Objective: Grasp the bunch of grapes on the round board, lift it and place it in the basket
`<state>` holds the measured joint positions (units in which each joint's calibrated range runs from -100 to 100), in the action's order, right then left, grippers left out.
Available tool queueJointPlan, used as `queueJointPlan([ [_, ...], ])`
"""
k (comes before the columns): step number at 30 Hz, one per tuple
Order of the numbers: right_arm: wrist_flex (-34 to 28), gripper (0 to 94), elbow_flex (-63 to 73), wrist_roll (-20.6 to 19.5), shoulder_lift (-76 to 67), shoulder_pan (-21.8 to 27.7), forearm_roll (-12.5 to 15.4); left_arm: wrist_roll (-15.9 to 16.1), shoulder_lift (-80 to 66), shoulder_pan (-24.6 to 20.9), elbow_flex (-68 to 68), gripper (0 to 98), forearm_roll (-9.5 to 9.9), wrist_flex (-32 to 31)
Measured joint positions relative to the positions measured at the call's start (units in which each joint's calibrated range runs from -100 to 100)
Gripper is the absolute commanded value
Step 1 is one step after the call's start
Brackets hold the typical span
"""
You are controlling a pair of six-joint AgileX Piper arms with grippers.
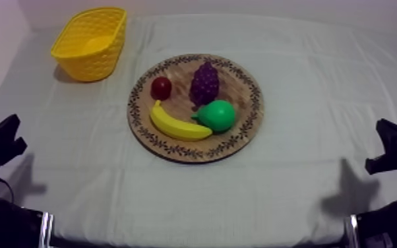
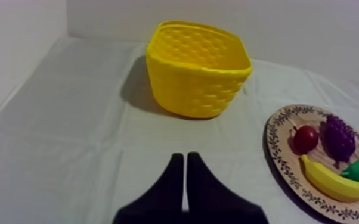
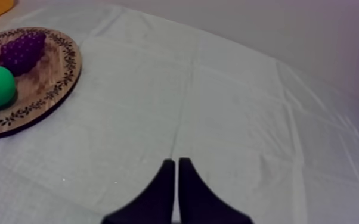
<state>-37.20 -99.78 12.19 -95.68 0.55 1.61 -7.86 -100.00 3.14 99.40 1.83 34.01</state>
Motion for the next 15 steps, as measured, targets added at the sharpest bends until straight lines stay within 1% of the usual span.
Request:
queueJointPlan([
  [3, 0.0, 0.5, 0.0, 0.0, 0.0, 0.0, 0.0, 1.73, 0.0, 0.0, 0.0, 0.0, 0.0, 0.0],
  [7, 0.0, 0.5, 0.0, 0.0, 0.0, 0.0, 0.0, 5.99, 0.0, 0.0, 0.0, 0.0, 0.0, 0.0],
  [9, 0.0, 0.5, 0.0, 0.0, 0.0, 0.0, 0.0, 7.48, 0.0, 0.0, 0.0, 0.0, 0.0, 0.0],
  [12, 0.0, 0.5, 0.0, 0.0, 0.0, 0.0, 0.0, 8.92, 0.0, 0.0, 0.0, 0.0, 0.0, 0.0],
  [15, 0.0, 0.5, 0.0, 0.0, 0.0, 0.0, 0.0, 9.29, 0.0, 0.0, 0.0, 0.0, 0.0, 0.0],
])
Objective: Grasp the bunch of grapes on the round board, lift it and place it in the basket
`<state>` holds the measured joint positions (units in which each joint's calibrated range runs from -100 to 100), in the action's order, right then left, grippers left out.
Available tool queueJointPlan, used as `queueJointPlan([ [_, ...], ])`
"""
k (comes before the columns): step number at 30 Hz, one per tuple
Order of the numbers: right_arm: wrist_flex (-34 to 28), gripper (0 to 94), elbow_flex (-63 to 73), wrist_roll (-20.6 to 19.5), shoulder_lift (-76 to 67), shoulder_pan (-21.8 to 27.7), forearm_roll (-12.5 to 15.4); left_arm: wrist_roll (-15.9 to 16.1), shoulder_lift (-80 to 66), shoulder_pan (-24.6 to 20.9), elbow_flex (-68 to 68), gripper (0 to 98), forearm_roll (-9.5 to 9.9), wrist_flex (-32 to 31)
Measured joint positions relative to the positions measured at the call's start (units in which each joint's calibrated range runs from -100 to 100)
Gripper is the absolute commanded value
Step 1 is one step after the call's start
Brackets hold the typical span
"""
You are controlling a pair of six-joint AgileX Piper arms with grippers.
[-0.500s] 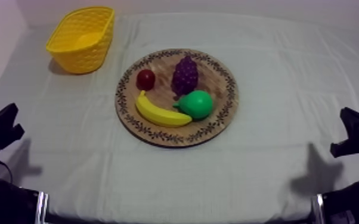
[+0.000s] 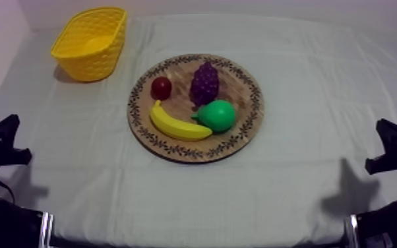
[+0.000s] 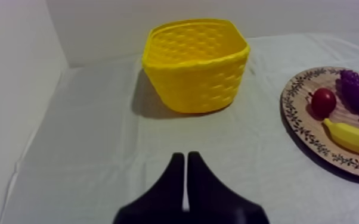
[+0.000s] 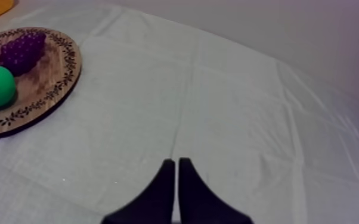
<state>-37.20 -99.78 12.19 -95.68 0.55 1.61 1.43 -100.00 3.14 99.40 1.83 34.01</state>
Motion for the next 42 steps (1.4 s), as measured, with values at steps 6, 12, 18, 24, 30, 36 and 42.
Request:
queueJointPlan([
  [6, 0.0, 0.5, 0.0, 0.0, 0.0, 0.0, 0.0, -2.6, 0.0, 0.0, 0.0, 0.0, 0.0, 0.02],
  [12, 0.0, 0.5, 0.0, 0.0, 0.0, 0.0, 0.0, -1.43, 0.0, 0.0, 0.06, 0.0, -0.06, 0.18],
  [18, 0.0, 0.5, 0.0, 0.0, 0.0, 0.0, 0.0, -1.86, 0.0, 0.69, -5.47, 0.0, -0.32, 5.98],
  [24, 0.0, 0.5, 0.0, 0.0, 0.0, 0.0, 0.0, -2.75, 1.89, 2.68, -14.45, 0.0, -0.35, 10.32],
  [30, 0.0, 0.5, 0.0, 0.0, 0.0, 0.0, 0.0, -2.92, 9.8, 5.38, -23.61, 0.0, -0.23, 11.54],
  [36, 0.0, 0.5, 0.0, 0.0, 0.0, 0.0, 0.0, -1.69, 19.39, 6.9, -33.46, 0.0, -0.39, 11.83],
  [42, 0.0, 0.5, 0.0, 0.0, 0.0, 0.0, 0.0, 0.49, 28.84, 8.97, -43.52, 0.0, -1.17, 13.71],
])
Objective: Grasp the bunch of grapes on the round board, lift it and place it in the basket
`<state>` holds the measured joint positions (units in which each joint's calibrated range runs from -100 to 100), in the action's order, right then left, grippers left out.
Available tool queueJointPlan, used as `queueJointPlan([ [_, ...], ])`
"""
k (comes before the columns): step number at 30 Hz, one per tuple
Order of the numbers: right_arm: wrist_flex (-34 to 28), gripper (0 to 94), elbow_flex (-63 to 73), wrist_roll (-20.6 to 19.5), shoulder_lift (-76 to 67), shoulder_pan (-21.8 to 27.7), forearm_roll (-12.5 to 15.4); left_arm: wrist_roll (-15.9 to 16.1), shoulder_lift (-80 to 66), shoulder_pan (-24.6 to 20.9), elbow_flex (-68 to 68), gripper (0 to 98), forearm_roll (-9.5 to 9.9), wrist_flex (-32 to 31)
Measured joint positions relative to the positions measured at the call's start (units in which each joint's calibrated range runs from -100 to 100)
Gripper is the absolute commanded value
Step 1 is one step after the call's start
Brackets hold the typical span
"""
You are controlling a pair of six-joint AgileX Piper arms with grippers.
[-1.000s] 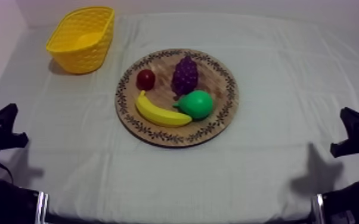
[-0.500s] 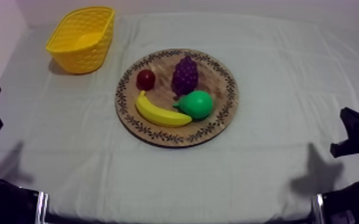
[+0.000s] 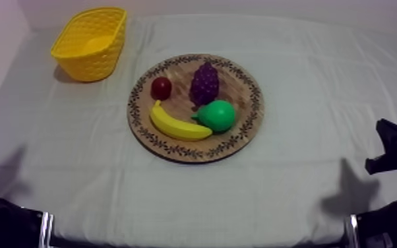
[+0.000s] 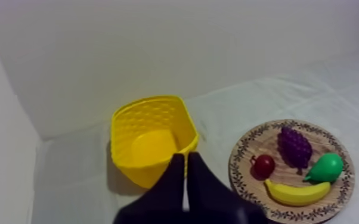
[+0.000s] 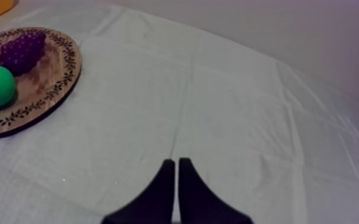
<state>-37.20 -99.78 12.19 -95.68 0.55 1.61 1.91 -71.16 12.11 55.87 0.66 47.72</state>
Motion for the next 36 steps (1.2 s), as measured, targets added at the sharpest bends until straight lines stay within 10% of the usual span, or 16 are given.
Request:
queueJointPlan([
  [36, 0.0, 0.5, 0.0, 0.0, 0.0, 0.0, 0.0, -0.32, 54.93, 15.18, -34.09, 0.0, 3.92, -2.4],
])
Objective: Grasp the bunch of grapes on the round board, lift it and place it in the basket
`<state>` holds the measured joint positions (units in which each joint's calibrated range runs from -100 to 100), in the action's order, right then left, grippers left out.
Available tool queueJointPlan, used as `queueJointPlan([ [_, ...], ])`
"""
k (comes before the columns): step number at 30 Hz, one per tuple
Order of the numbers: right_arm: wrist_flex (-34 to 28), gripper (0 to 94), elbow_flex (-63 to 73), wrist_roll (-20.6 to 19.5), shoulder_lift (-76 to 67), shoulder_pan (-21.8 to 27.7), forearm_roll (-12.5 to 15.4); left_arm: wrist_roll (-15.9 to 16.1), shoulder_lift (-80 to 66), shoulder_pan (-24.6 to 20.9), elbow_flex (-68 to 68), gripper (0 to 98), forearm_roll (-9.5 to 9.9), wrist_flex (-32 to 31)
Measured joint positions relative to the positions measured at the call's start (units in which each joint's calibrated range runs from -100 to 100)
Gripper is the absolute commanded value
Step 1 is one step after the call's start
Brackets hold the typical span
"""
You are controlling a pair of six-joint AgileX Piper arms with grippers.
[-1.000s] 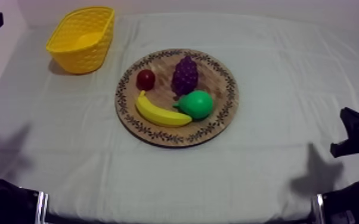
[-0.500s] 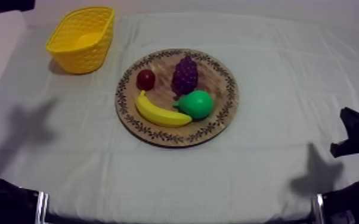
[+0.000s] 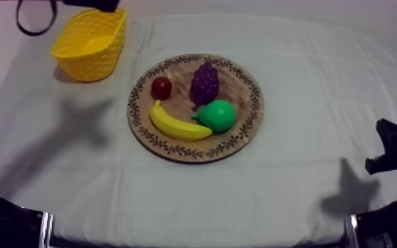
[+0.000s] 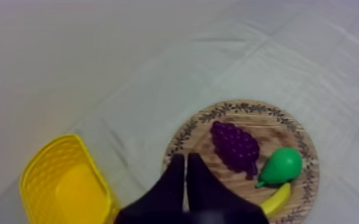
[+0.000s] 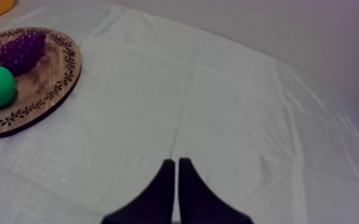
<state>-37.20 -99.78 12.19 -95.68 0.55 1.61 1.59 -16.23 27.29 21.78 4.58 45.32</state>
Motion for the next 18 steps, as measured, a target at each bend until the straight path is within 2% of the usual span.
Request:
queueJointPlan([
  [10, 0.0, 0.5, 0.0, 0.0, 0.0, 0.0, 0.0, -0.7, 8.18, 3.88, -4.14, 0.0, -0.18, -0.3],
  [18, 0.0, 0.5, 0.0, 0.0, 0.0, 0.0, 0.0, -0.19, 15.54, 4.59, -12.42, 0.0, -0.35, 3.2],
])
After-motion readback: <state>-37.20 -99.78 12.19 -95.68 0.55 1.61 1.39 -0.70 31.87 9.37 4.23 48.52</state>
